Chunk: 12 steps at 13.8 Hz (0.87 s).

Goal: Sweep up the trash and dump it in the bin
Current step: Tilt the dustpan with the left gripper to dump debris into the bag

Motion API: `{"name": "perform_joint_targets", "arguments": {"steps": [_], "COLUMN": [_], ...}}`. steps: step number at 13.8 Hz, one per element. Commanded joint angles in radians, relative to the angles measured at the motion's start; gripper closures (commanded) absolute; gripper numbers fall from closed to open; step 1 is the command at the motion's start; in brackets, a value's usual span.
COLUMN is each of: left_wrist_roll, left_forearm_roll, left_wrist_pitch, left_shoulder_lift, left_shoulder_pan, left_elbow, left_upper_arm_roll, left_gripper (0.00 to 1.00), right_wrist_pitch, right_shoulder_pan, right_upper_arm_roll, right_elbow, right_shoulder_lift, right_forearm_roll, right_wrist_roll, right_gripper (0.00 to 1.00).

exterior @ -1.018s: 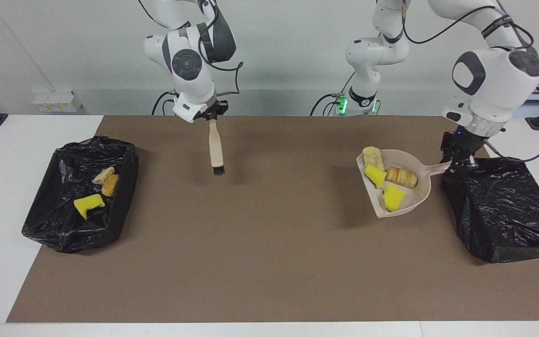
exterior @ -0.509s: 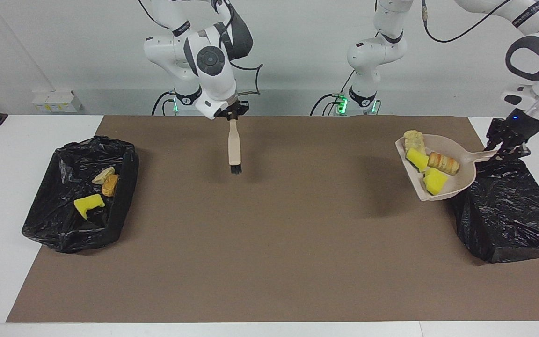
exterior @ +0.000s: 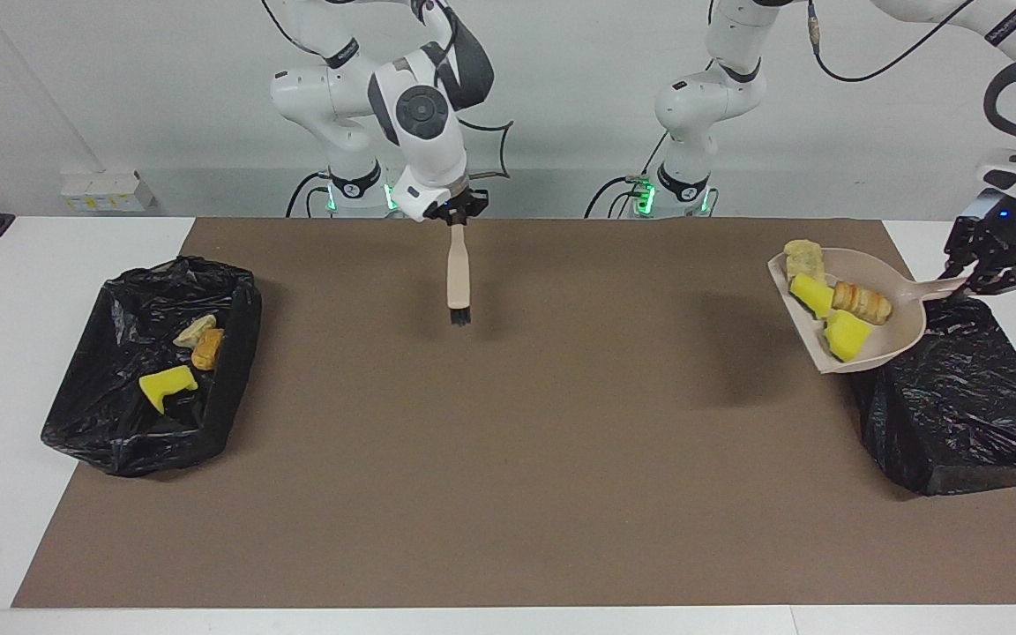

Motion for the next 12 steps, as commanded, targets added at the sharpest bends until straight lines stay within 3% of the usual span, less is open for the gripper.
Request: {"name": "perform_joint_targets", "arguments": {"steps": [1, 7, 8, 9, 10, 11, 12], "left_wrist_roll": [0.05, -0.113, -0.155, -0.212, -0.26, -0.275, -0.276], "left_forearm_roll": [0.101, 0.373, 0.457, 0.557, 0.608, 0.627, 0.629], "left_wrist_pitch": [0.089, 0.21, 0.244, 0.265, 0.268, 0.268, 0.268], "left_shoulder_lift": [0.051, 0.065, 0.064, 0.055, 0.053, 0.051, 0.048], "left_shoulder_pan": [-0.007, -0.107, -0.12, -0.134, -0.136, -0.136, -0.136], "left_elbow": [0.077, 0.057, 0.034, 0.017, 0.015, 0.015, 0.015], "left_upper_arm_roll": [-0.01, -0.001, -0.001, -0.003, -0.004, -0.001, 0.001], "left_gripper": [1.0, 1.0, 1.0, 1.0, 1.0, 1.0, 1.0], "right_wrist_pitch": [-0.083, -0.111, -0.111, -0.112, -0.123, -0.147, -0.183], "right_shoulder_pan": [-0.009, -0.011, -0.011, -0.011, -0.011, -0.023, -0.032], "right_upper_arm_roll": [-0.007, -0.007, -0.007, -0.008, -0.01, -0.011, -0.017], "right_elbow": [0.039, 0.039, 0.039, 0.04, 0.048, 0.065, 0.089], "right_shoulder_lift": [0.005, 0.002, 0.002, 0.002, -0.001, -0.004, -0.005], "right_forearm_roll": [-0.001, -0.001, -0.001, -0.001, -0.001, -0.003, -0.003], "right_wrist_roll": [-0.03, -0.107, -0.111, -0.11, -0.11, -0.116, -0.133], "right_gripper": [1.0, 0.99, 0.88, 0.6, 0.26, 0.0, 0.0]}}
